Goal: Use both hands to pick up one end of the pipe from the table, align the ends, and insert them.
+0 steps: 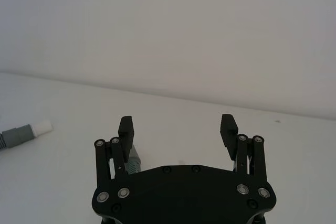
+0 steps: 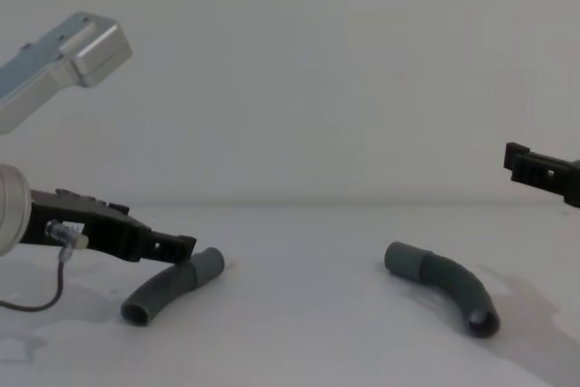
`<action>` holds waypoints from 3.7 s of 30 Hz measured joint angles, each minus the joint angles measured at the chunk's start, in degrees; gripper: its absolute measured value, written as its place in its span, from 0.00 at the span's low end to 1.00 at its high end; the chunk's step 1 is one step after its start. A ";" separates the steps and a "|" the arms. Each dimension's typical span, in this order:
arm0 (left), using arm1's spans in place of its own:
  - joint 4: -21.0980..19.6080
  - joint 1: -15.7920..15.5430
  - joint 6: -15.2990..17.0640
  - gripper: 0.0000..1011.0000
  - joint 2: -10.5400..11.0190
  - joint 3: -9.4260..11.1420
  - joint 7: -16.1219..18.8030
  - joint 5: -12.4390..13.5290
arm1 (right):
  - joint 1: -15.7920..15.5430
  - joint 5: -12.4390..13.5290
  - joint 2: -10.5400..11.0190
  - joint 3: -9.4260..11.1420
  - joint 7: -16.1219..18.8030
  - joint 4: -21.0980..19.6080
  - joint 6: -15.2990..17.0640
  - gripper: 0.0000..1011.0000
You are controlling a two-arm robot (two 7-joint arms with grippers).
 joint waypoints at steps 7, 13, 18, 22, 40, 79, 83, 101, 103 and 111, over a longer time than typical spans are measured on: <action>0.60 -0.42 0.68 0.99 -0.55 0.42 -0.43 0.47 | 0.00 0.00 0.00 0.00 0.00 0.00 0.00 0.99; 1.64 -1.16 1.10 0.99 -1.68 0.69 -0.53 0.77 | 0.00 0.00 0.00 0.00 0.00 0.00 0.00 0.99; 2.38 -1.74 1.71 0.99 -2.66 0.77 -0.55 0.83 | 0.00 0.00 0.00 0.00 0.00 0.00 0.00 0.99; 2.86 -2.14 2.36 0.99 -3.31 0.80 -0.55 0.85 | 0.00 0.00 0.00 0.00 0.00 0.00 0.00 0.99; 4.61 -3.97 5.38 0.99 -5.33 1.12 -0.93 1.40 | 0.00 0.00 0.00 0.00 0.00 0.00 0.00 0.99; 8.15 -4.65 6.71 0.92 -7.74 0.35 -1.13 2.77 | 0.00 0.00 0.00 0.00 0.00 0.00 0.00 0.99; 8.38 -4.73 6.60 0.84 -7.85 0.32 -1.09 2.90 | 0.00 0.00 0.00 0.00 0.00 0.00 0.00 0.99; 8.73 -4.84 6.42 0.35 -8.01 0.25 -0.98 3.11 | 0.00 0.00 0.00 0.00 0.00 0.00 0.00 0.99; 8.74 -4.85 6.42 0.35 -8.02 0.25 -0.97 3.12 | 0.00 0.00 0.00 0.00 0.00 0.00 0.00 0.99; 8.80 -4.87 6.40 0.35 -8.05 0.25 -0.96 3.17 | 0.06 0.00 0.04 -0.02 0.41 -0.15 0.17 0.99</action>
